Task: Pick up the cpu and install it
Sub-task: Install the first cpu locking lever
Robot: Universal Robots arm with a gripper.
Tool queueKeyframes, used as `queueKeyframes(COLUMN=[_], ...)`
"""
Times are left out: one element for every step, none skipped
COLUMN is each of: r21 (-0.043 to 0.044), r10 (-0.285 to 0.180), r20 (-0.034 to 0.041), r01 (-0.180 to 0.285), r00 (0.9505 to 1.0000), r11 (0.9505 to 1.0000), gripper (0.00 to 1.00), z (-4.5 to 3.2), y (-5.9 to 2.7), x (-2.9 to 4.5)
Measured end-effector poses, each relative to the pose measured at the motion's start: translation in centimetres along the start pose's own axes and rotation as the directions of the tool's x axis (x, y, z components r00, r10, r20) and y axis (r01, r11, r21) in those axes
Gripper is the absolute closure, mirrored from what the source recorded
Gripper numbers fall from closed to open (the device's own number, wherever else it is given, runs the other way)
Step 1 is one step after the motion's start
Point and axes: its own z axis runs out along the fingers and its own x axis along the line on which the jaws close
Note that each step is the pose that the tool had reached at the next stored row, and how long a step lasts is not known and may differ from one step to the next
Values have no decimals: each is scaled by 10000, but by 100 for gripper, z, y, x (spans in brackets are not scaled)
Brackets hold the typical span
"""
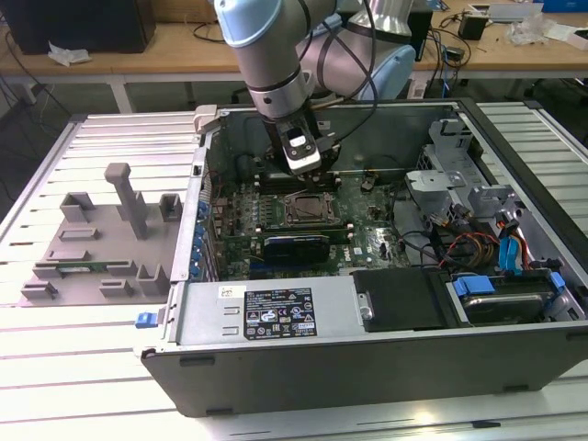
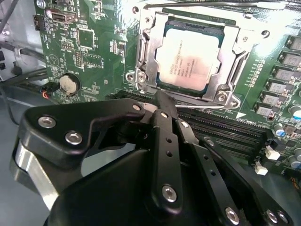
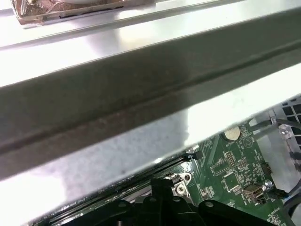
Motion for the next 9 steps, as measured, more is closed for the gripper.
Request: queueKeyframes(r21=[-9, -17, -27, -41, -56, -76, -87, -107, -119], r10=[4, 9, 15, 23, 31, 40, 47, 58, 67], r20=[-3, -6, -8, -9, -10, -13, -15, -19, -22], r01=[-4, -9, -15, -23, -31, -40, -47, -58, -67], r00=[10000, 10000, 10000, 10000, 10000, 10000, 10000, 10000, 10000], r11=[10000, 10000, 10000, 10000, 10000, 10000, 10000, 9999, 9999], gripper=[89, 89, 89, 89, 89, 89, 89, 89, 89], z=[-1, -3, -5, -7, -8, -9, -12, -15, -20], y=[4, 7, 10, 13, 15, 18, 21, 24, 23], x=[6, 13, 21, 31, 39, 50, 59, 74, 93])
